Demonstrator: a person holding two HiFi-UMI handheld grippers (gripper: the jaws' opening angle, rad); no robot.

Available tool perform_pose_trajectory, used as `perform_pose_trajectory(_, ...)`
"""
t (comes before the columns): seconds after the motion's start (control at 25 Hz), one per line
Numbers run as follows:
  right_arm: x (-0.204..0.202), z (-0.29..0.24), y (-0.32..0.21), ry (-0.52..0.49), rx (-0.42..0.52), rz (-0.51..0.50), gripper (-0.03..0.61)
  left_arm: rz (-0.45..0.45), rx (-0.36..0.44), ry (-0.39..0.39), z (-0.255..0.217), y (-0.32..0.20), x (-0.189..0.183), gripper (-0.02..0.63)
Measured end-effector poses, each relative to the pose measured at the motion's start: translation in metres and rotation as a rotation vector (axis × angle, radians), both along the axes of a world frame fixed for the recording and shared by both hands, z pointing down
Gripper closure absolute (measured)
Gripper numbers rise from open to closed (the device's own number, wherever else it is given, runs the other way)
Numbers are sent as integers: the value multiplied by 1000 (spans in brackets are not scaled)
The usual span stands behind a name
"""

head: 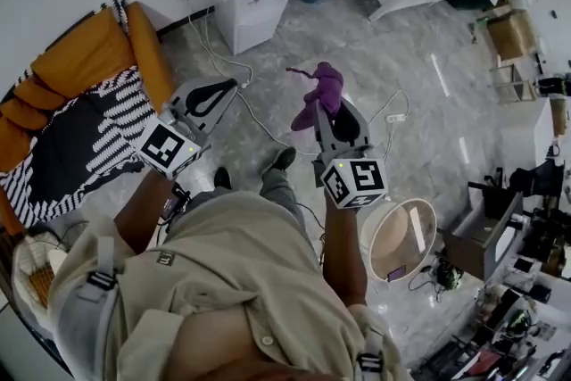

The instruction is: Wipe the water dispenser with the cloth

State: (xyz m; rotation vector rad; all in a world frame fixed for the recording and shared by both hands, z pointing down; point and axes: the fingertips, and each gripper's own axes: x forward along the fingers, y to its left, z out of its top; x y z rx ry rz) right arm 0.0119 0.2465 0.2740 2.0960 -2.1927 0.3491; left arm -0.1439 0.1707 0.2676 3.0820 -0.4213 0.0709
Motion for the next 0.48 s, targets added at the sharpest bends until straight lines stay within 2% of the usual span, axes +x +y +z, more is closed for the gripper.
perform_pose_trajectory(0.24, 21, 10, -66, -47, 9, -128, 456, -149, 0, -37, 6, -45, 4, 592)
perform_pose_trajectory(0.48, 71, 15, -118, -86, -2, -235, 456, -266, 4, -80, -2, -80, 48, 592)
